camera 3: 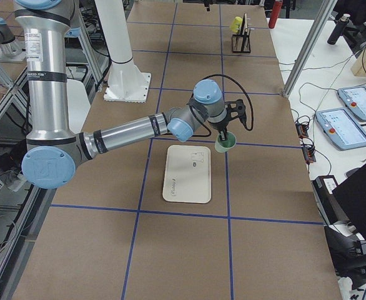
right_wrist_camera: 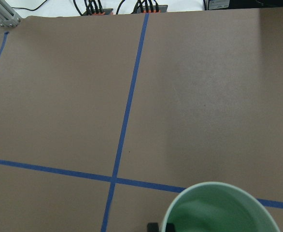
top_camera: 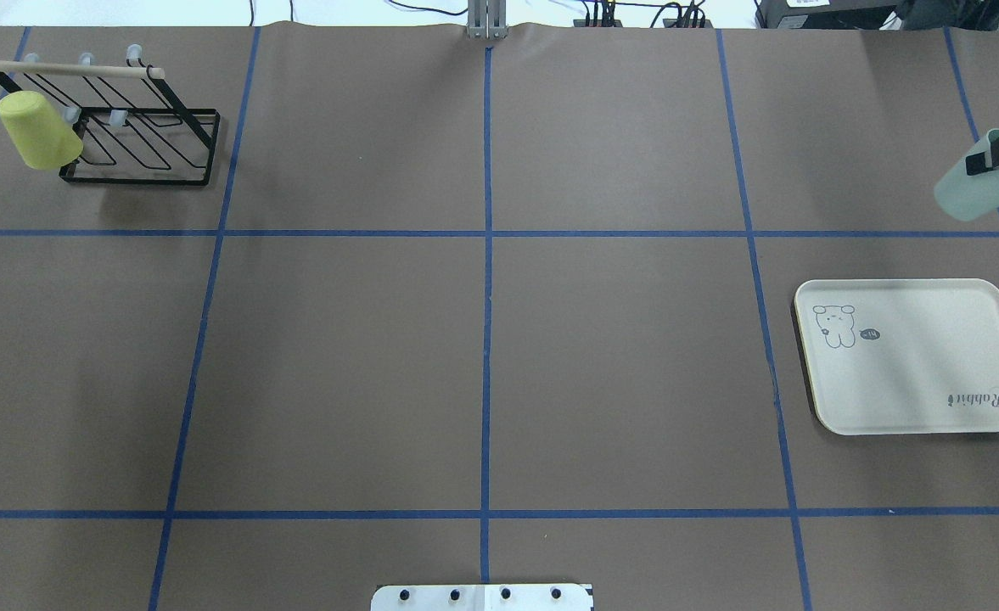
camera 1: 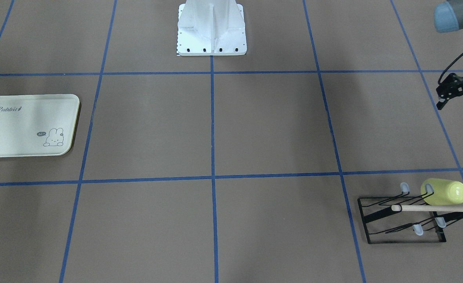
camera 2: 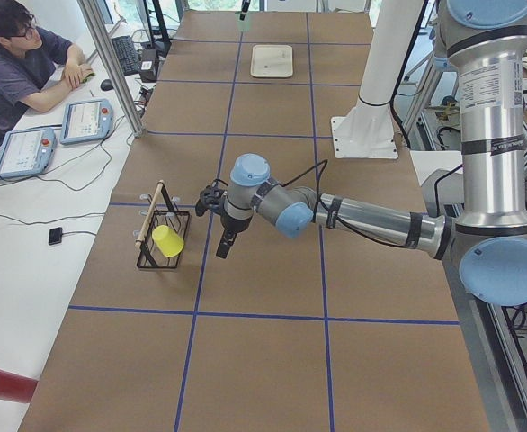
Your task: Left arm grabs green cup and hands to right arm on tray
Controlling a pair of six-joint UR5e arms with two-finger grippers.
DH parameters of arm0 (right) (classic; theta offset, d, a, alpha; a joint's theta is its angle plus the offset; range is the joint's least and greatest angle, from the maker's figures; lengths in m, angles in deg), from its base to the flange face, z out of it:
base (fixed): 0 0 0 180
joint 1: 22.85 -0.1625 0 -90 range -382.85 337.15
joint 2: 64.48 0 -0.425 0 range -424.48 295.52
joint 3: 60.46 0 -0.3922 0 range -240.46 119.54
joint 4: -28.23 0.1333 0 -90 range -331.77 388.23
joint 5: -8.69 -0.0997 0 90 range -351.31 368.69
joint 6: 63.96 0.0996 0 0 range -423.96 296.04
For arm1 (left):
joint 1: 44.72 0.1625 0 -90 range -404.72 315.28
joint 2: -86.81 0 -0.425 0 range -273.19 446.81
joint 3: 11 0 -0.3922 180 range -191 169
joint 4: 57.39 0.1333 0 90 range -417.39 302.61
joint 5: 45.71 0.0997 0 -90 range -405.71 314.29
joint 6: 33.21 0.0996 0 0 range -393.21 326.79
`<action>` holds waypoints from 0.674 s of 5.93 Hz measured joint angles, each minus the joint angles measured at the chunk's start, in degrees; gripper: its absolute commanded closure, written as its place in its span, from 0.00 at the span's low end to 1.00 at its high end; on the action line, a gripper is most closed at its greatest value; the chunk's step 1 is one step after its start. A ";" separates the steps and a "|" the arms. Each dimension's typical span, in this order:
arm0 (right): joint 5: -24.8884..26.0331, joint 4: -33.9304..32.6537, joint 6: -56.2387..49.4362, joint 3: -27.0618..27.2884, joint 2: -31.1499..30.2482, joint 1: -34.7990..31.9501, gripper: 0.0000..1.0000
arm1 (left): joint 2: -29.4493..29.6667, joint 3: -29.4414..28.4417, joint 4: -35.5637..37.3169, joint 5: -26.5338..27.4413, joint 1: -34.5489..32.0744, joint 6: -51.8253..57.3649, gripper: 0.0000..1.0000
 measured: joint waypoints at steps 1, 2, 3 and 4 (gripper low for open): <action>0.31 0.04 -0.30 0.20 -0.50 0.37 1.00 | -0.67 -3.01 0.20 -0.09 -3.83 6.15 0.00; 1.25 0.06 -0.44 0.34 -0.71 1.19 1.00 | -0.63 -6.38 3.10 -0.13 -7.23 19.40 0.00; 3.13 0.06 -0.43 0.44 -1.00 2.57 1.00 | -0.36 -8.49 9.75 -0.25 -11.11 32.78 0.00; 6.30 0.09 -0.07 0.58 -1.60 4.85 1.00 | -0.38 -9.19 16.13 -2.05 -14.80 39.52 0.00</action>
